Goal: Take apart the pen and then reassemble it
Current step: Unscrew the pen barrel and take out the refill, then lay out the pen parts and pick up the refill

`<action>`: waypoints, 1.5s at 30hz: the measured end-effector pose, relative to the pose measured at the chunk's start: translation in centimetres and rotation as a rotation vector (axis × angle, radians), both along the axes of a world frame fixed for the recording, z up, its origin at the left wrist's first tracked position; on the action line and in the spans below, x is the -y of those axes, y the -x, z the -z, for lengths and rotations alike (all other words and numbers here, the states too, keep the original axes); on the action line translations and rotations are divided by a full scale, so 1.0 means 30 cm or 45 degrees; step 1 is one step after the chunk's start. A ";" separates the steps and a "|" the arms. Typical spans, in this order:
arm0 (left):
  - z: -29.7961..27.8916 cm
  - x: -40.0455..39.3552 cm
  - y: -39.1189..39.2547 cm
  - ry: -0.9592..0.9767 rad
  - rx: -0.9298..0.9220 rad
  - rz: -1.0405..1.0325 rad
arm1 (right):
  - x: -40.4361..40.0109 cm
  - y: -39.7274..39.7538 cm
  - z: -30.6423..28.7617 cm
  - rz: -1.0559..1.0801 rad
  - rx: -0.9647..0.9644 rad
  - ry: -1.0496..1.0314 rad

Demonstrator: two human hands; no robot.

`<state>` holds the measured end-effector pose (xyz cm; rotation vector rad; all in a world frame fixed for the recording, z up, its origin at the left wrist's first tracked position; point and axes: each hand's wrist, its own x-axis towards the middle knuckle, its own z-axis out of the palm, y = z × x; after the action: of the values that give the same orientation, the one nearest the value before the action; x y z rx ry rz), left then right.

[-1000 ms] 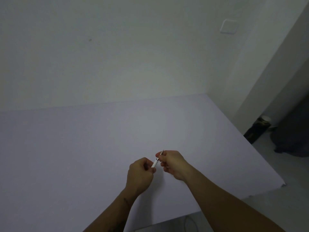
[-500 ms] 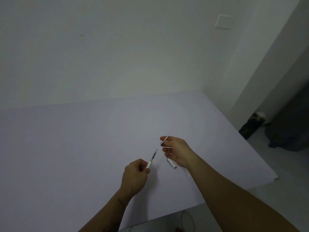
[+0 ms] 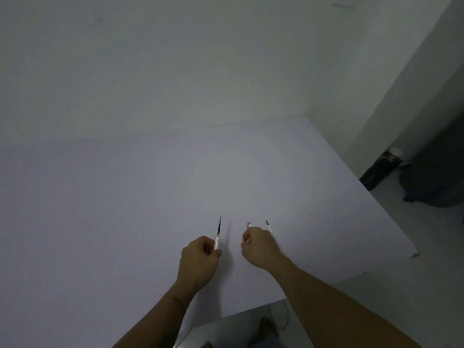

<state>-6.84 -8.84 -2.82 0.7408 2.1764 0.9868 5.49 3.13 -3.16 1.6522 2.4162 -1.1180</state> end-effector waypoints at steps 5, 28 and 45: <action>0.023 0.013 0.011 0.056 -0.004 0.003 | 0.038 0.026 0.076 -0.070 0.019 -0.154; -0.042 -0.166 -0.097 0.038 -0.157 0.288 | -0.145 -0.058 -0.166 0.562 -0.770 0.422; -0.030 -0.196 -0.195 0.170 -0.128 0.056 | -0.391 -0.248 0.039 -0.101 0.220 -0.112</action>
<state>-0.98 -2.95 -1.92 0.7860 2.2769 0.7882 12.94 14.85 -4.32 1.5870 2.4285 -0.8327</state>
